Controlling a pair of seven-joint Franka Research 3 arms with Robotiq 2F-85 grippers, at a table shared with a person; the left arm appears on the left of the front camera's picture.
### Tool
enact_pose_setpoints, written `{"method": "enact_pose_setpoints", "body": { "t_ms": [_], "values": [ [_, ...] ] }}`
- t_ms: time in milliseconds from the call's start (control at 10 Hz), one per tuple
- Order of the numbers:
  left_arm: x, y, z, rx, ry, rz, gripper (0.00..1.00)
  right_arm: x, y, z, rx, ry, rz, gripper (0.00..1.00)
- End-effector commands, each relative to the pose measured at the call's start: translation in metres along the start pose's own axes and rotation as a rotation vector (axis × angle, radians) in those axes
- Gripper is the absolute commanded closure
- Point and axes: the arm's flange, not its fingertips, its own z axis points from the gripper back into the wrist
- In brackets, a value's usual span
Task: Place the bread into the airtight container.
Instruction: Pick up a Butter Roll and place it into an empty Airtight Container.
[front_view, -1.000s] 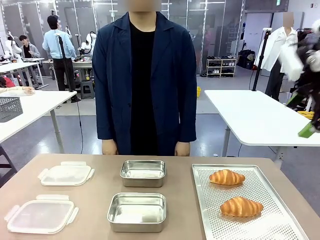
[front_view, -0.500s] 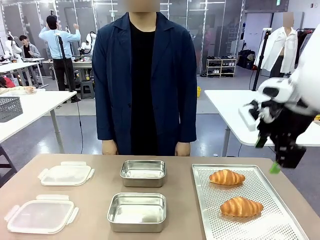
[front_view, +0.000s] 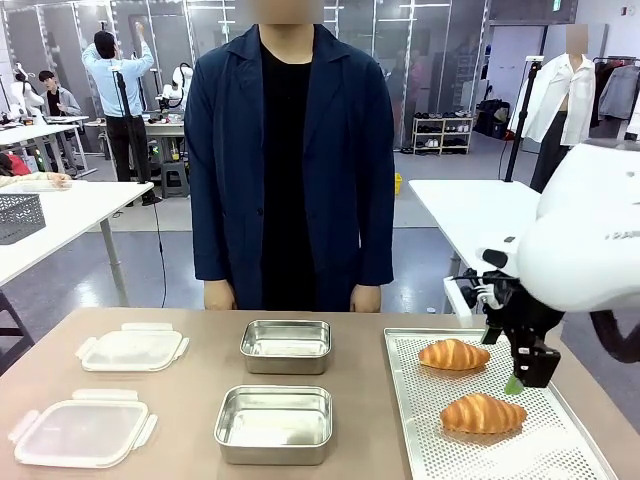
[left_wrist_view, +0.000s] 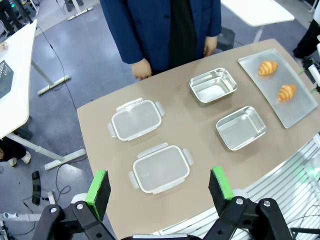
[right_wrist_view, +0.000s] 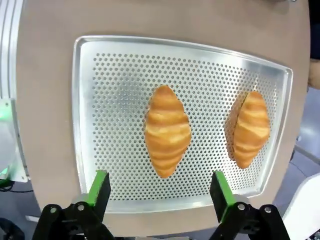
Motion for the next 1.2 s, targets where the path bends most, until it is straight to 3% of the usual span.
{"method": "enact_pose_setpoints", "body": {
  "t_ms": [0,500,700,1100],
  "values": [
    [0.002,0.0,0.001,-0.003,-0.001,-0.01,0.0,-0.001,-0.011,-0.018,0.004,0.03,-0.022,0.0],
    [0.002,0.0,0.001,-0.003,-0.001,-0.01,0.0,-0.008,-0.021,-0.078,0.07,0.008,-0.038,0.0],
    [0.002,0.0,0.001,-0.003,-0.001,-0.01,0.0,-0.009,-0.021,-0.096,0.036,0.042,-0.037,0.0],
    [0.002,0.0,0.001,-0.003,-0.001,-0.01,0.0,-0.014,-0.026,-0.119,0.049,0.021,-0.062,0.0]
  ]
}}
